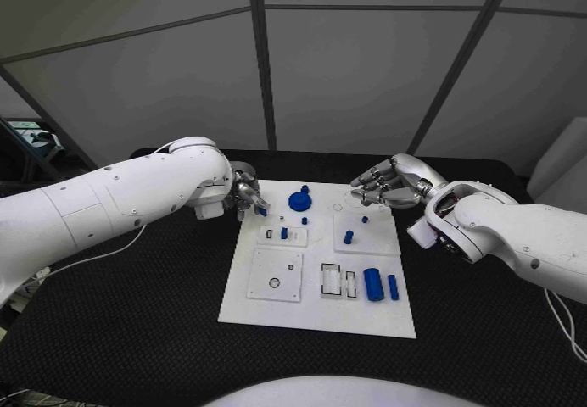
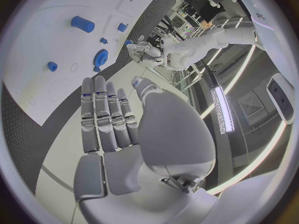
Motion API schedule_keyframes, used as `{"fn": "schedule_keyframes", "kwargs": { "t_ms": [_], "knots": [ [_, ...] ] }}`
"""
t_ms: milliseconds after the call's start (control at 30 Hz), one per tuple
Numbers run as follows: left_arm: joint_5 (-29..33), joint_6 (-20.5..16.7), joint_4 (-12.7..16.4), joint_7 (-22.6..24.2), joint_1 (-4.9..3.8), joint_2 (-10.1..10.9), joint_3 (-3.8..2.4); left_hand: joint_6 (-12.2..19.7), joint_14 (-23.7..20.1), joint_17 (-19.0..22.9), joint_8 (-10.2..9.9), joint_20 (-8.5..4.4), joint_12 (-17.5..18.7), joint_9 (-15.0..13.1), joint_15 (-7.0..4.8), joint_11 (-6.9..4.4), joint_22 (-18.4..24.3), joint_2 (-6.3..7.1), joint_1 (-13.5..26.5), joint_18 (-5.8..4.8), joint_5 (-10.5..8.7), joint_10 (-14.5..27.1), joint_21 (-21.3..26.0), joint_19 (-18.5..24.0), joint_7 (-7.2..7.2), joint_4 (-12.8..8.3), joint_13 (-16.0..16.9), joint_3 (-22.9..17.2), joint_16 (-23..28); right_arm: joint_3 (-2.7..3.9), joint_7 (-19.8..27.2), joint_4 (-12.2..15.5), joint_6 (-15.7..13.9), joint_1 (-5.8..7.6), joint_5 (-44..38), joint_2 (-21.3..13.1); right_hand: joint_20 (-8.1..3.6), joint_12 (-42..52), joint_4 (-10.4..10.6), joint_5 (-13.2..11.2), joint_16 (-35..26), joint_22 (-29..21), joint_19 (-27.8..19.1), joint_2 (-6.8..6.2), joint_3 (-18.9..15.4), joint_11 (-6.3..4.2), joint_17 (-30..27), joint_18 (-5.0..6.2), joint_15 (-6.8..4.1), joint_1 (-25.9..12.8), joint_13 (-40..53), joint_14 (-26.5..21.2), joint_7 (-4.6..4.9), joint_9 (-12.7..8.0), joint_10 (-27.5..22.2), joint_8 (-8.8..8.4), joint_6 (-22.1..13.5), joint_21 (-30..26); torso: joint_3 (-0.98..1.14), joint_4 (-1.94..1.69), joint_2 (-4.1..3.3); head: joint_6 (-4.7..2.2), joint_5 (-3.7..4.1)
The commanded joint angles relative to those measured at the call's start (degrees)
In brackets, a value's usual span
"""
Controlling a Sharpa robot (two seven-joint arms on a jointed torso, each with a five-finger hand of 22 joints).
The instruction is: Assemble the parts on the task board
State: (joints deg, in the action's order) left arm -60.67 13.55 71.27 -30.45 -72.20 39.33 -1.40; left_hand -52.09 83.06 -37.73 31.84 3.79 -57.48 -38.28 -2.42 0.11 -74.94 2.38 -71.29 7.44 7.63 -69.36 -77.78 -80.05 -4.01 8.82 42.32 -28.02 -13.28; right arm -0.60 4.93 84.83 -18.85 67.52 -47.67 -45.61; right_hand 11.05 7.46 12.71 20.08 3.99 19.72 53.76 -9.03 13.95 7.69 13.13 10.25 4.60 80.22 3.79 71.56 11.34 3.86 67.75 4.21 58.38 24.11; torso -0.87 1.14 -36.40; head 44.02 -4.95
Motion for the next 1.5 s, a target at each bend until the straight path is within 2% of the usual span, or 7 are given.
{"fn": "schedule_keyframes", "kwargs": {
  "t_ms": [33,300,533,667,967,1100,1500],
  "knots": [
    [1.1,-3.1,2.7,0.3,0.01,1.4,0.01,0.5,0.2,-0.1,0.3,0.06,-0.3,-0.2,-0.11,-0.16,-1.2,0.07,0.6,-3.57,-0.2,-0.6,-0.3,-0.6,0.09,-5.3,0.1,-6.0,0.2,0.03,0.5,0.0,0.4,0.09,0.2,0.0,0.05,0.1,-0.1,0.3,-0.2,-0.1,0.3,0.3,-0.3,-0.19,-0.1,0.17,0.18,-0.3,0.0,0.1,0.03,0.0,-0.4,-0.13,-0.4,-0.3,-0.04,0.05,-0.05,0.07,-0.1],
    [-0.7,-3.9,6.8,0.3,1.13,3.3,0.1,0.6,0.2,-0.1,0.7,-0.01,-0.5,-0.5,-0.17,-0.26,-1.5,1.1,1.0,-3.63,-0.12,-1.0,-0.5,-0.7,0.18,-6.4,0.3,-7.6,0.3,0.03,0.5,-0.2,0.4,0.08,0.2,0.2,0.05,0.1,0.0,0.4,-0.2,-0.1,0.3,0.31,-0.4,-0.19,-0.1,0.17,0.18,-0.4,0.0,0.1,0.04,0.0,-0.4,-0.13,-0.4,-0.4,-0.06,0.08,-0.08,0.13,-0.39],
    [-2.8,-2.9,7.6,0.3,2.35,3.3,0.15,0.6,0.2,-0.1,1.0,-0.05,-0.6,-0.7,-0.22,-0.32,-1.5,1.77,1.2,-3.64,0.02,-1.3,-0.4,-0.8,0.23,-7.1,0.4,-8.6,0.3,0.03,0.5,-0.2,0.6,0.08,0.2,0.2,0.05,0.1,0.0,0.4,-0.2,-0.1,0.3,0.34,-0.4,-0.18,-0.1,0.17,0.18,-0.4,0.0,0.2,0.04,0.0,-0.4,-0.12,-0.4,-0.4,-0.07,0.22,-0.16,0.04,-0.51],
    [-4.0,-2.5,7.8,0.3,2.91,3.2,0.16,0.5,0.2,-0.1,1.0,-0.06,-0.7,-0.7,-0.23,-0.34,-1.5,1.92,1.2,-3.62,0.05,-1.4,-0.4,-0.8,0.24,-7.2,0.5,-8.9,0.3,0.03,0.5,-0.1,0.7,0.08,0.2,0.2,0.06,0.1,0.0,0.5,-0.2,-0.2,0.4,0.37,-0.4,-0.17,-0.1,0.17,0.19,-0.5,0.0,0.2,0.05,0.0,-0.4,-0.11,-0.4,-0.4,-0.05,0.1,-0.18,0.17,-0.43],
    [-5.5,-1.9,7.9,0.2,3.55,3.0,0.17,0.5,0.3,-0.1,1.1,-0.07,-0.7,-0.7,-0.24,-0.35,-1.5,1.98,1.3,-3.62,0.07,-1.5,-0.4,-0.8,0.24,-7.3,0.5,-9.1,0.3,0.03,0.5,-0.1,0.7,0.08,0.2,0.2,0.06,0.1,0.0,0.5,-0.2,-0.2,0.4,0.37,-0.4,-0.17,-0.1,0.17,0.19,-0.5,0.0,0.2,0.05,0.0,-0.4,-0.11,-0.4,-0.4,-0.07,0.12,-0.14,0.34,-0.5],
    [-5.9,-1.4,7.9,0.2,3.7,2.9,0.17,0.5,0.3,-0.1,1.1,-0.08,-0.8,-0.8,-0.25,-0.36,-1.6,2.11,1.3,-3.64,0.09,-1.6,-0.4,-0.8,0.25,-7.5,0.6,-9.3,0.3,0.03,0.5,-0.1,0.7,0.08,0.2,0.3,0.06,0.1,0.0,0.5,-0.2,-0.2,0.4,0.37,-0.4,-0.17,-0.1,0.17,0.19,-0.5,0.0,0.2,0.05,0.0,-0.4,-0.11,-0.4,-0.4,-0.07,0.12,-0.1,0.32,-0.27],
    [-6.3,0.1,8.3,0.1,3.86,3.0,0.17,0.4,0.3,-0.1,1.3,-0.1,-0.9,-0.9,-0.27,-0.4,-1.7,2.4,1.4,-3.66,0.17,-1.8,-0.5,-0.9,0.28,-7.8,0.6,-9.8,0.3,0.03,0.5,-0.2,0.8,0.08,0.2,0.3,0.06,0.1,0.0,0.5,-0.2,-0.2,0.4,0.37,-0.4,-0.17,-0.1,0.17,0.19,-0.5,0.0,0.2,0.05,0.0,-0.4,-0.11,-0.4,-0.4,-0.05,0.1,-0.14,0.43,-0.36]
  ]
}}
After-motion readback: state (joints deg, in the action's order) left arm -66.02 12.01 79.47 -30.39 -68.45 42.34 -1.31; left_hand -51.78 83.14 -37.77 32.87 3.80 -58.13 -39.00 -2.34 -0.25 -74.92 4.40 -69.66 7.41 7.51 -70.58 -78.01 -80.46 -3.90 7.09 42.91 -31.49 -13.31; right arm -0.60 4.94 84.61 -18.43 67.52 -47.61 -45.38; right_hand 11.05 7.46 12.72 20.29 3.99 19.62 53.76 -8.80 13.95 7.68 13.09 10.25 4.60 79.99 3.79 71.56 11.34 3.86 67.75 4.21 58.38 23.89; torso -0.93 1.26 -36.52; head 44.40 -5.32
